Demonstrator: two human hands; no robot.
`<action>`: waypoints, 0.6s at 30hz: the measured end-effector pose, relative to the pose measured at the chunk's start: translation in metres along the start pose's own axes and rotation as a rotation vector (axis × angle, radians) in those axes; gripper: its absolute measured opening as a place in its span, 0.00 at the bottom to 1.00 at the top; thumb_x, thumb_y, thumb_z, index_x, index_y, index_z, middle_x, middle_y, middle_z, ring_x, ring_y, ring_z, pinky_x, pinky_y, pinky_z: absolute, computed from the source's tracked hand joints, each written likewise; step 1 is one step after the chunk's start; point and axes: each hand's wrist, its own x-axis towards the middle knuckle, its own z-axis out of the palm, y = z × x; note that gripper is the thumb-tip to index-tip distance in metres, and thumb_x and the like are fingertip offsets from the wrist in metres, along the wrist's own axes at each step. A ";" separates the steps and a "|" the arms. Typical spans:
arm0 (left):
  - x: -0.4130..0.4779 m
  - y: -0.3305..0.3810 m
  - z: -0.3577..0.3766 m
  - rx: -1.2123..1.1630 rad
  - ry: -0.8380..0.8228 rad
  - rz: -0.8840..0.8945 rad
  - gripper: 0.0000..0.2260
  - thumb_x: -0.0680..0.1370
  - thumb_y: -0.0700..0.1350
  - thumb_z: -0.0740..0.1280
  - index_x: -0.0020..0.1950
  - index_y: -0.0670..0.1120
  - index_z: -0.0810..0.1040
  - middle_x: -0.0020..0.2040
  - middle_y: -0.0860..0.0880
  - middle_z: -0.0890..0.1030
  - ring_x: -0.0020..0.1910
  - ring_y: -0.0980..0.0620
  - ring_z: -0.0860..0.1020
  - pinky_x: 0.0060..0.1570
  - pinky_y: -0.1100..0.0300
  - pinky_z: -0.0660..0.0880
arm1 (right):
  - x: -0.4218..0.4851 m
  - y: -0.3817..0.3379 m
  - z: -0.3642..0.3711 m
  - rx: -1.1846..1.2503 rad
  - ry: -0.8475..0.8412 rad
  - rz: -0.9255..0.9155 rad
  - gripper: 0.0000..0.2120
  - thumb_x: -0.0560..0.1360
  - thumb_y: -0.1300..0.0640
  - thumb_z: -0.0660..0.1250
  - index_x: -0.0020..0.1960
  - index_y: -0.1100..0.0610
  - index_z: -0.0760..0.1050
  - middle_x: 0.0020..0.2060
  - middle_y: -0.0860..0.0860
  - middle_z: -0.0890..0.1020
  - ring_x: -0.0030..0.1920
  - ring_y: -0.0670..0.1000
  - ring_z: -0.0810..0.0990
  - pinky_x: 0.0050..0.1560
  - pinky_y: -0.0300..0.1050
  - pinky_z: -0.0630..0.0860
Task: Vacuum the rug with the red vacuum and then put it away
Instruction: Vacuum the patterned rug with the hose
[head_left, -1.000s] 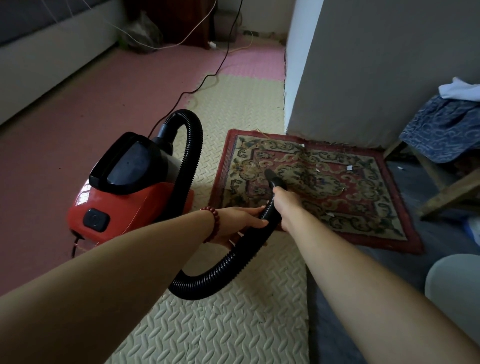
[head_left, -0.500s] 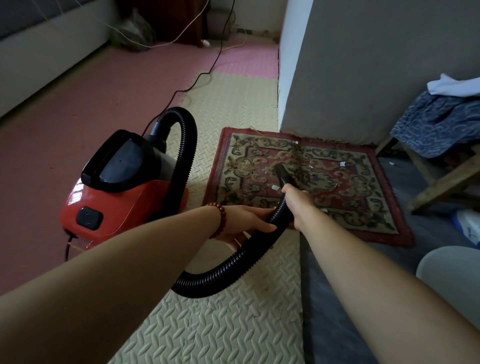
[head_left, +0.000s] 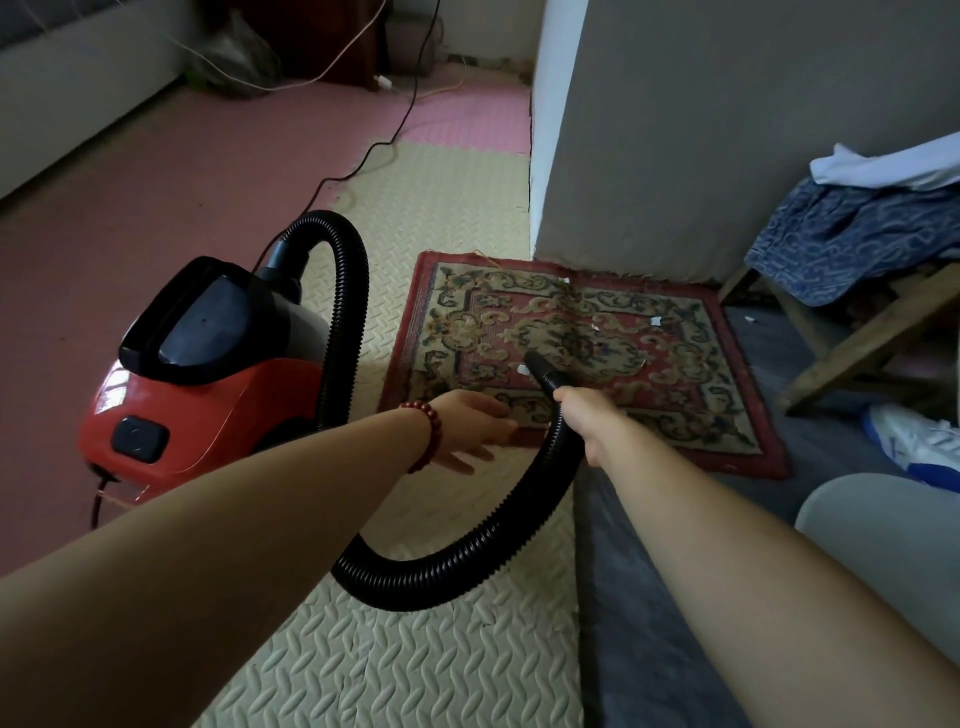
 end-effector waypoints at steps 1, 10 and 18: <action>0.003 -0.001 0.000 0.040 0.060 0.006 0.20 0.77 0.50 0.66 0.69 0.52 0.70 0.56 0.51 0.78 0.48 0.53 0.79 0.45 0.57 0.77 | -0.001 0.001 0.001 -0.001 -0.012 0.007 0.21 0.80 0.52 0.59 0.69 0.60 0.67 0.59 0.57 0.74 0.54 0.58 0.75 0.49 0.46 0.71; 0.008 -0.001 0.010 0.255 0.151 -0.003 0.23 0.78 0.49 0.64 0.73 0.51 0.65 0.65 0.48 0.74 0.58 0.46 0.76 0.51 0.54 0.76 | -0.009 -0.003 0.010 -0.061 -0.024 0.025 0.19 0.81 0.54 0.56 0.70 0.60 0.66 0.54 0.56 0.73 0.48 0.56 0.72 0.47 0.46 0.70; 0.011 -0.007 0.004 0.342 0.170 0.017 0.17 0.77 0.50 0.65 0.65 0.48 0.75 0.47 0.47 0.77 0.42 0.49 0.75 0.36 0.59 0.73 | -0.018 0.001 0.027 -0.123 -0.146 0.029 0.18 0.80 0.52 0.58 0.66 0.60 0.69 0.54 0.57 0.75 0.53 0.58 0.76 0.47 0.47 0.71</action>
